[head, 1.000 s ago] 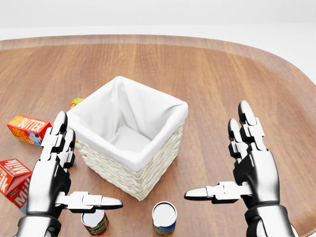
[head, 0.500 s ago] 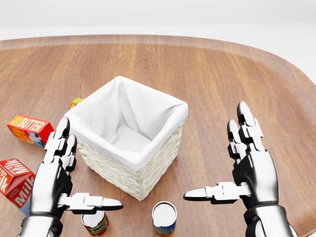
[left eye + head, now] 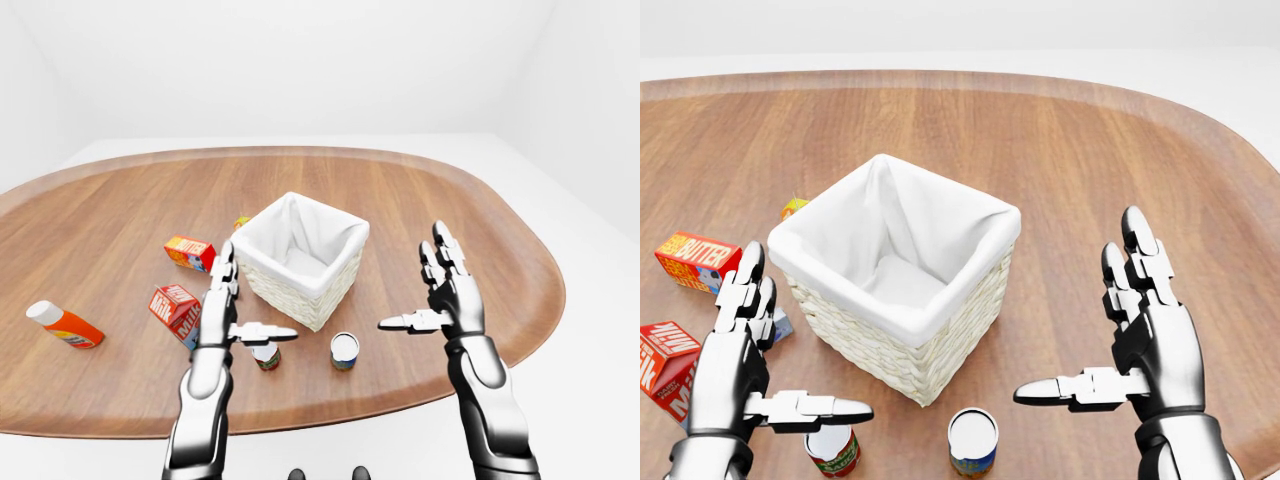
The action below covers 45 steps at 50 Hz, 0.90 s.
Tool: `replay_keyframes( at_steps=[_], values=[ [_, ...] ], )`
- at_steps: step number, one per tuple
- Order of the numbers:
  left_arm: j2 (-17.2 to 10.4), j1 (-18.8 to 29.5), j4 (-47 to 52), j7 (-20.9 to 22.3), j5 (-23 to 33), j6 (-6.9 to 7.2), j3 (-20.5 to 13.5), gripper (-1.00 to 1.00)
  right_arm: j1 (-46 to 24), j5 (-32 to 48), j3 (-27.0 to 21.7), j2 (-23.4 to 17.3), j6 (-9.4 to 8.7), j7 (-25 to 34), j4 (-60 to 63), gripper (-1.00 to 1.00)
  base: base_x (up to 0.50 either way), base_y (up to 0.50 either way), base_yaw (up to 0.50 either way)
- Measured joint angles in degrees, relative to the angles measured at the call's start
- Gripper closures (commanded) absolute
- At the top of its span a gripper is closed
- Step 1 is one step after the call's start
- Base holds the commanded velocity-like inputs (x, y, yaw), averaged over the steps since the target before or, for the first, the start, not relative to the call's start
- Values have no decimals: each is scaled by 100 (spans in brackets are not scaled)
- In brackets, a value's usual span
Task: Pick up the tomato sauce, and put it in the basket.
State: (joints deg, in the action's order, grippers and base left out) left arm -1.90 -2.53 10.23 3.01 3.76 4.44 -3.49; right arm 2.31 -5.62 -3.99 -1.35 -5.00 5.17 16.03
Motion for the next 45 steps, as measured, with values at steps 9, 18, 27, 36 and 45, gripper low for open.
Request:
replay_keyframes(
  at_steps=[9, 18, 27, 36, 45],
  values=[
    [-38, 47, -176, -133, 282, -220, -42, -100, -8, -5, -7, -3, 0, -1, -22, -100, 0, 0, 0],
    [-63, 84, -335, -230, 523, -423, -59, -100, -19, -11, -15, -7, 0, -2, -40, -100, 0, 0, 0],
    [-87, 114, -458, -292, 720, -572, -67, -100, -26, -17, -26, -11, 0, -3, -36, -100, 0, 0, 0],
    [-104, 120, -533, -327, 912, -687, -57, -100, -48, -26, -50, -21, 0, -5, -52, -100, 0, 0, 0],
    [-110, 112, -590, -337, 1047, -769, -41, -100, -61, -33, -67, -27, 0, -9, -63, -100, 0, 0, 0]
  ],
)
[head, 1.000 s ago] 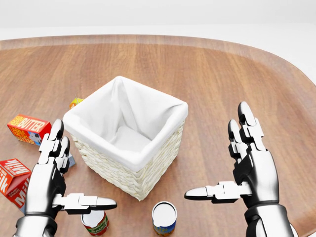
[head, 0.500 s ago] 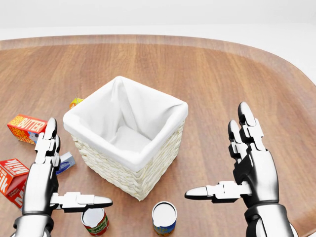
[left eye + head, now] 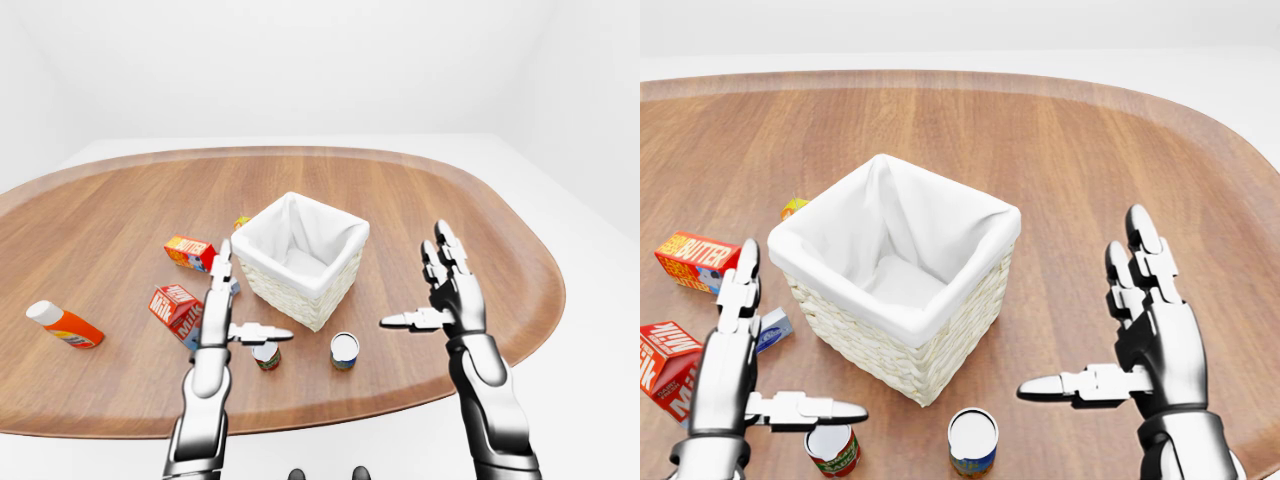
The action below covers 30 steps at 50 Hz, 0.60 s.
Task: Pick up the tomato sauce, and put it in the basket.
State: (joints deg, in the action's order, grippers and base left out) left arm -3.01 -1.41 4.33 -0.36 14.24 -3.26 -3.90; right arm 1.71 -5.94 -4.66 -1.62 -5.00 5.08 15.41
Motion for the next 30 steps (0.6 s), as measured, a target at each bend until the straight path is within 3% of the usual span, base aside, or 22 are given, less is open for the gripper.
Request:
replay_keyframes(
  at_steps=[30],
  values=[
    [-36, 2, -232, -29, 361, -132, 30, -100, -38, 0, -9, -8, 0, -6, -97, -100, 0, 0, 0]
  ],
)
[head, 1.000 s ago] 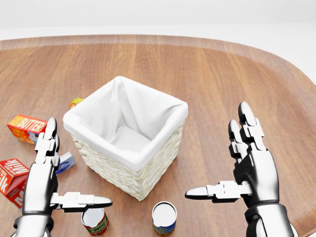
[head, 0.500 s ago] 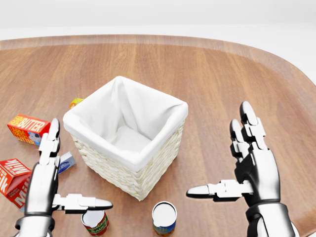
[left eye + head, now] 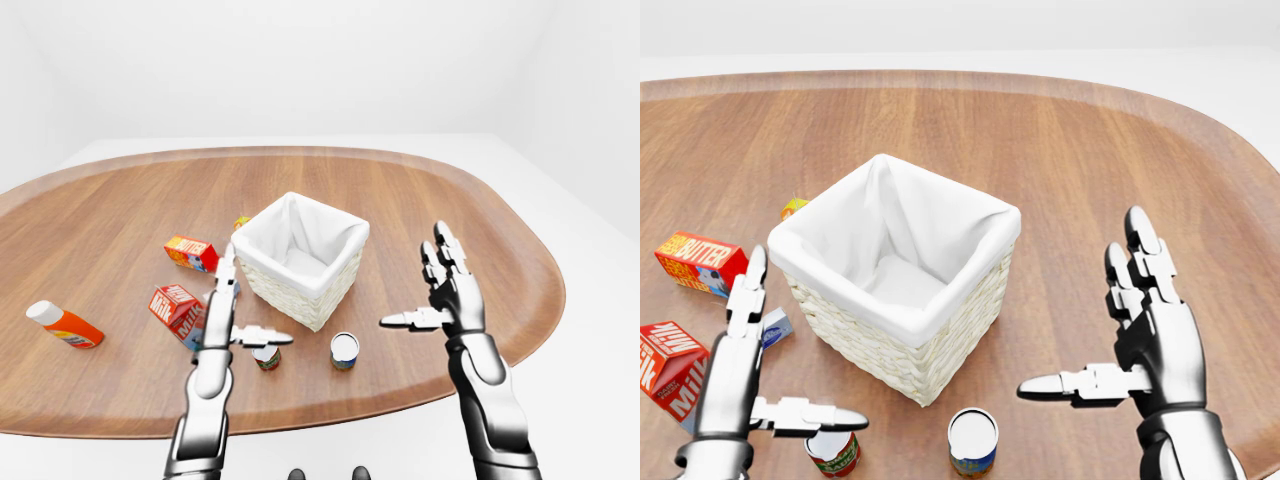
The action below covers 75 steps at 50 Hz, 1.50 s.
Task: Pick up the tomato sauce, and put it in the basket.
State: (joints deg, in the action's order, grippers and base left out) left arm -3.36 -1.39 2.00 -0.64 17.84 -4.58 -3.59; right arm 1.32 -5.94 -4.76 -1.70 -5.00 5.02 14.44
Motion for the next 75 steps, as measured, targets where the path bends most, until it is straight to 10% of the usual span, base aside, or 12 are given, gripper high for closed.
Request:
replay_keyframes(
  at_steps=[75],
  values=[
    [-18, -321, -202, -182, 589, -42, 18, -100, -13, 4, -2, -5, 0, -1, -157, -100, 0, 0, 0]
  ],
)
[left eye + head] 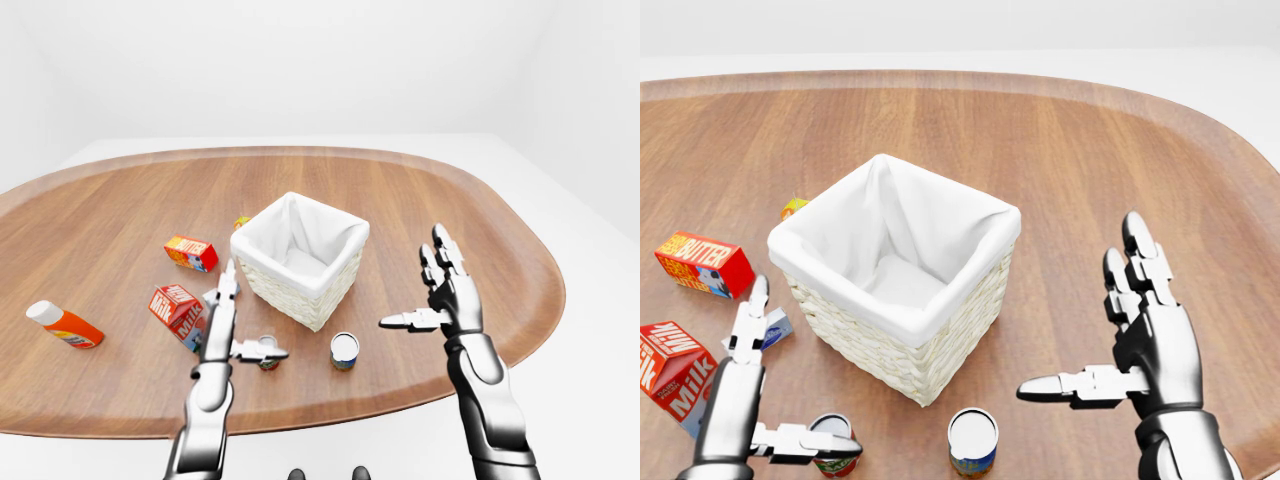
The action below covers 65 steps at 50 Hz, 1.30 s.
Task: Pick up the tomato sauce, and put it in the basket.
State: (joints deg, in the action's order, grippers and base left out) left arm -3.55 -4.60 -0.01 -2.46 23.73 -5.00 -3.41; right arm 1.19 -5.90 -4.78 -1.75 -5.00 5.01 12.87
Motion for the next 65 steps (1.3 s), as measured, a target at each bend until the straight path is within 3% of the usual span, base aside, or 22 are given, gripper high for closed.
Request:
replay_keyframes(
  at_steps=[65],
  values=[
    [-55, -22, -523, -341, 655, 0, 141, -100, -38, -16, -27, -15, 0, -4, -154, -100, 0, 0, 0]
  ],
)
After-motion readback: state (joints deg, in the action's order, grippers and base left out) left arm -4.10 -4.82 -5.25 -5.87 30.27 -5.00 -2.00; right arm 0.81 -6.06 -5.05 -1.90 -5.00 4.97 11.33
